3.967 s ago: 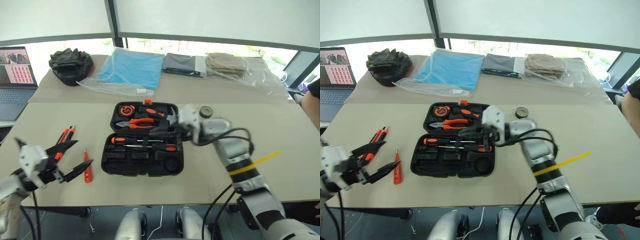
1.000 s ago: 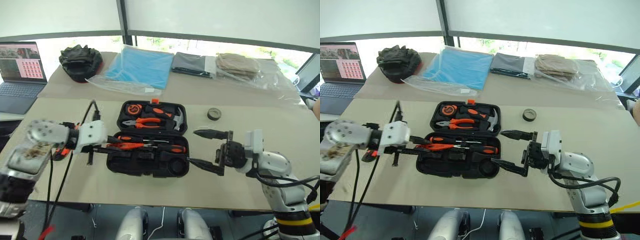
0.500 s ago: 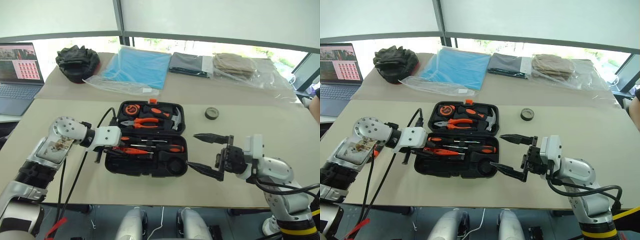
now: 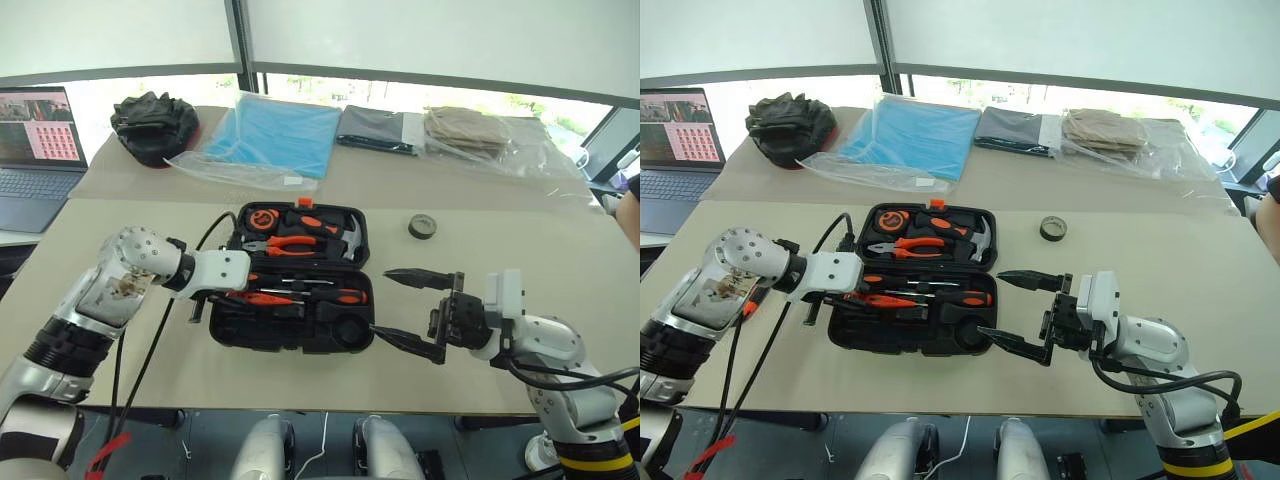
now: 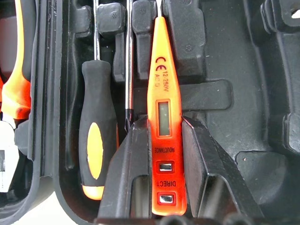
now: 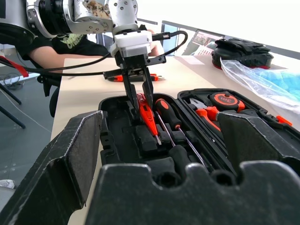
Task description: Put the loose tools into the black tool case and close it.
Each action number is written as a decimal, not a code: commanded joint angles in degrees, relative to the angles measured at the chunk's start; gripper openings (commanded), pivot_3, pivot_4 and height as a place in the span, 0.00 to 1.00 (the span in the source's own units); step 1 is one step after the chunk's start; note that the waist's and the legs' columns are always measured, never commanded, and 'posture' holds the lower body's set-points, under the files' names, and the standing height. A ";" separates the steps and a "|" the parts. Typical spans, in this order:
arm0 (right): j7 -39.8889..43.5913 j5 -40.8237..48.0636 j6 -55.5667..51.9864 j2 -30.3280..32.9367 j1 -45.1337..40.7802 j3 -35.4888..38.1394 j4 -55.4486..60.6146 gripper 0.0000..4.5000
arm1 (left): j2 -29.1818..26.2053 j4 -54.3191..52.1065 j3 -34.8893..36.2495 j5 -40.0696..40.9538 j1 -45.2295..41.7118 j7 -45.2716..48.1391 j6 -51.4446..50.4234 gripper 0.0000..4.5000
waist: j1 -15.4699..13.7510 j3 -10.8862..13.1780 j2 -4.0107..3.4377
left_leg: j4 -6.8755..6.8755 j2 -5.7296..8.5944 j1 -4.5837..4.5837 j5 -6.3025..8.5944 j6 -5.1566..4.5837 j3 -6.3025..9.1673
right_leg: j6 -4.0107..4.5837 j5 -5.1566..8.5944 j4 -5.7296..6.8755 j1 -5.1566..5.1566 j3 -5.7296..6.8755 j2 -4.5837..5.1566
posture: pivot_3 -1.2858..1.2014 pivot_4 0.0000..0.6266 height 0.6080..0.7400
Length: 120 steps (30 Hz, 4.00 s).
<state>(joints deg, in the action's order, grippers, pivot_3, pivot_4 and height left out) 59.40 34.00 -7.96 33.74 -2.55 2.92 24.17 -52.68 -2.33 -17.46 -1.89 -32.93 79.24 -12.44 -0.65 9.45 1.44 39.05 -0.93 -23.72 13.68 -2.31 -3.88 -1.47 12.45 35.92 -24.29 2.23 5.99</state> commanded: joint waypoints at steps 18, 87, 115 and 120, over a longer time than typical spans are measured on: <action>-0.25 0.50 -0.05 -0.31 -0.81 -0.74 1.00 1.00 | 2.17 -6.37 -0.61 -0.69 2.65 -1.28 -12.81 0.46 | -0.06 -0.07 -0.05 | 0.00 0.00 0.39 0.00 0.01 -0.04 | -0.22 0.15 0.15 0.22 -0.20 -0.02 | 0.52 0.24 1.00; 0.42 -1.19 10.74 -11.98 -4.54 -4.14 -6.62 1.00 | 36.45 -5.35 65.81 34.45 67.04 -44.48 15.06 0.99 | -0.21 -0.22 0.13 | -0.04 -0.05 0.46 0.31 0.44 -0.02 | 0.19 0.30 -0.12 0.03 0.08 0.50 | 0.52 0.24 1.00; -2.30 -2.92 10.05 -11.61 -1.64 -5.79 -3.86 1.00 | 4.65 9.99 37.92 28.20 26.11 -46.86 -24.75 0.49 | 0.74 -0.31 0.32 | -0.19 -0.05 0.47 -0.03 0.19 -0.07 | 0.32 -0.18 0.14 0.09 0.02 0.25 | 0.52 0.24 1.00; -2.69 -3.13 10.09 -10.83 -0.67 -5.09 -2.93 1.00 | -0.02 4.27 39.88 29.85 28.30 -32.15 -15.54 0.39 | 0.66 -0.30 0.33 | -0.23 -0.05 0.39 0.03 0.30 -0.08 | 0.35 -0.19 0.12 -0.01 0.04 0.37 | 0.52 0.24 1.00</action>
<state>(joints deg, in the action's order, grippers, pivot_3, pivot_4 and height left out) 57.07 30.54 0.92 22.19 -3.29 -3.59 18.29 -50.12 6.74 20.21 26.86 -3.64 41.49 -32.77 0.01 9.15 1.77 38.81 -0.98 -23.35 13.83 -1.82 -3.95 -1.11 12.26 36.01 -24.32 2.27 6.38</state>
